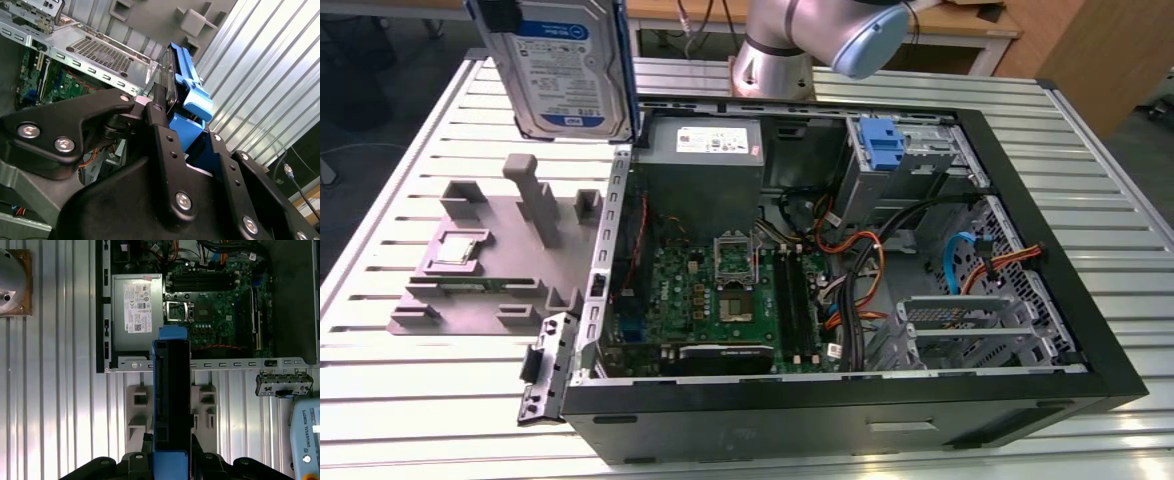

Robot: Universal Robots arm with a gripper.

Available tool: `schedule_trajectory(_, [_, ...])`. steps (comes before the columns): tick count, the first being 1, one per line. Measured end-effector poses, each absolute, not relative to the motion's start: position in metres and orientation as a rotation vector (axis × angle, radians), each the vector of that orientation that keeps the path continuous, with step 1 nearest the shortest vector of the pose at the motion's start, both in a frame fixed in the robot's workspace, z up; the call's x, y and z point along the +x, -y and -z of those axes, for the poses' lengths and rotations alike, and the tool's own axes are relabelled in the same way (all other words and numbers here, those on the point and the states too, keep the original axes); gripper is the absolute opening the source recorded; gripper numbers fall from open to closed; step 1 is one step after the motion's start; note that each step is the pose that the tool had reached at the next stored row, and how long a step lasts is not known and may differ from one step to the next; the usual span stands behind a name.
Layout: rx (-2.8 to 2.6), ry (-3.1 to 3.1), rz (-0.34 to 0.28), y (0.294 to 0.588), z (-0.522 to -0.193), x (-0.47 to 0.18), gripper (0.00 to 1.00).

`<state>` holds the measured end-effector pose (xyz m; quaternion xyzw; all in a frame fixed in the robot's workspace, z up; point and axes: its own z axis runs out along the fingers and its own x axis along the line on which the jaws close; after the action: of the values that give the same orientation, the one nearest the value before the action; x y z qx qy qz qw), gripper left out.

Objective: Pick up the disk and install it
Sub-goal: 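Pick up the disk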

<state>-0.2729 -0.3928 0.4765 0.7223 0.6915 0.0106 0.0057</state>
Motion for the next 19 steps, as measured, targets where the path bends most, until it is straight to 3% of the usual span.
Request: schedule_trajectory(19, [2.263, -2.166, -0.029, 0.393, -0.476, -0.258, 0.37])
